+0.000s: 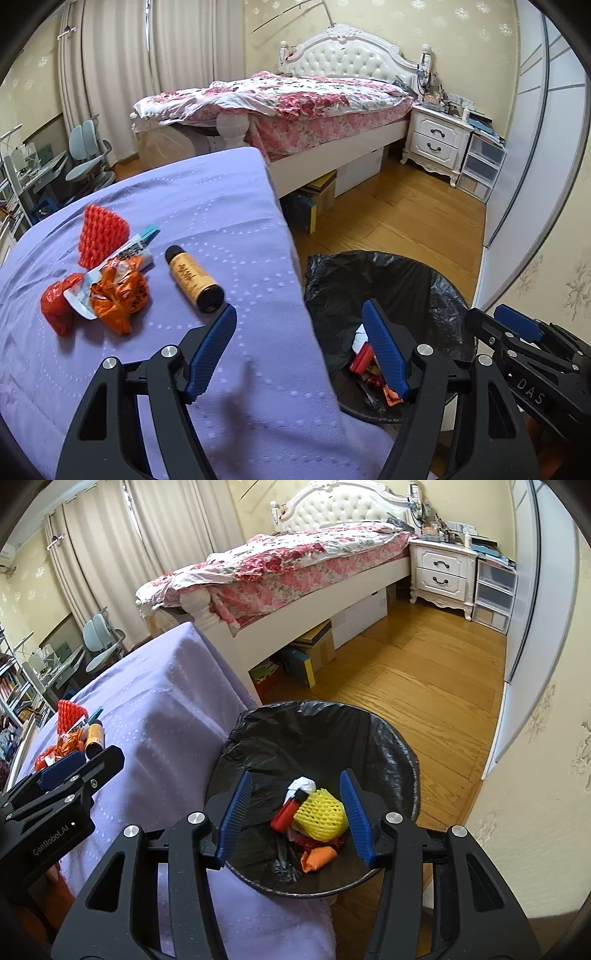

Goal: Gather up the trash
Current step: 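Move both grippers back over the remaining trash on the bed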

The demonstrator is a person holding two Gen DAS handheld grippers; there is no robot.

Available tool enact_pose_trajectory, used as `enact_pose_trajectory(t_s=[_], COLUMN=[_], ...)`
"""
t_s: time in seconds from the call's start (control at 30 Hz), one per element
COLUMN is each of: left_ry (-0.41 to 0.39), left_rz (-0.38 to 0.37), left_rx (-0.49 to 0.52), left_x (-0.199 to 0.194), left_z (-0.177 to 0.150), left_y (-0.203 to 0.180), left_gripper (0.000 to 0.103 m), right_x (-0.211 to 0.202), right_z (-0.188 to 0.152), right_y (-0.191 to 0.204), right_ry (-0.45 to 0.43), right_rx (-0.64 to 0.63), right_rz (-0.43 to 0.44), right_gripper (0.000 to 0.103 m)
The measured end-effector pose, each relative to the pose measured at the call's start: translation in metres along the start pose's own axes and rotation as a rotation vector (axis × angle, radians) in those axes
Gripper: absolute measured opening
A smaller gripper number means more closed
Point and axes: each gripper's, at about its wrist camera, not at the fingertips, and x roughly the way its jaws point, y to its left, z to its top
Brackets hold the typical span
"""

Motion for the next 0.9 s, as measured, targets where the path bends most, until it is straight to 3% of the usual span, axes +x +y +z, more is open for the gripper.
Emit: enact_pose_trajectory(t_s=[0.37,0.9], left_ry=[-0.023,0.027], left_rz=[0.088,0.250], left_rx=[-0.039,-0.220], left_x=[-0.015,-0.025], left_z=[-0.009,-0.039], left_y=[0.043,0.160], left_gripper=[0.071,0.071], right_x=[-0.001,0.010], right_z=[-0.002,-0.009], right_y=[0.044,0.160], right_ry=[0.021,0.073], right_rx=[-0.080,-0.280], right_rz=[0.067,0.220], right_gripper=[0.050,0.051])
